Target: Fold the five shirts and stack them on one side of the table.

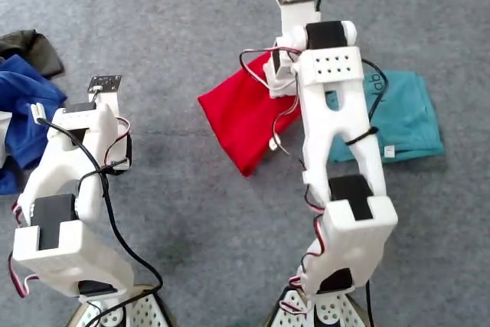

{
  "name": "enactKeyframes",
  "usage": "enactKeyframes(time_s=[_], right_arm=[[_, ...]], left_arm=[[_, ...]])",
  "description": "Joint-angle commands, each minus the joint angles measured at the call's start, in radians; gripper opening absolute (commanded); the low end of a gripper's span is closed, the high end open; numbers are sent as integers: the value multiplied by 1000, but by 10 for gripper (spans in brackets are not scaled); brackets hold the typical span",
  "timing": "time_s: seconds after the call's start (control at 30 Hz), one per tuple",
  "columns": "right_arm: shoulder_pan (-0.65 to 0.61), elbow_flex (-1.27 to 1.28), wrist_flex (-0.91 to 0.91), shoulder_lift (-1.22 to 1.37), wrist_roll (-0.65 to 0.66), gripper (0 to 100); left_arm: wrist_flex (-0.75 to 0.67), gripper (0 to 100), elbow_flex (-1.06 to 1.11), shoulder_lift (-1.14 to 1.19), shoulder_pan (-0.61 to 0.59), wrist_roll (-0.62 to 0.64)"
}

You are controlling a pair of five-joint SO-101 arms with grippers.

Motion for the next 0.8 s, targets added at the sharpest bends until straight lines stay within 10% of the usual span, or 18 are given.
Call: enactKeyframes(time_s=[0.0,0.23,0.77], right_arm=[[68,-163,28,19,74,16],[227,-375,97,97,328,16],[565,-394,94,211,471,16]], left_arm=[[0,30,7,-20,-7,-6],[-2,30,5,-20,-7,-6],[-3,30,2,-18,-7,-6]])
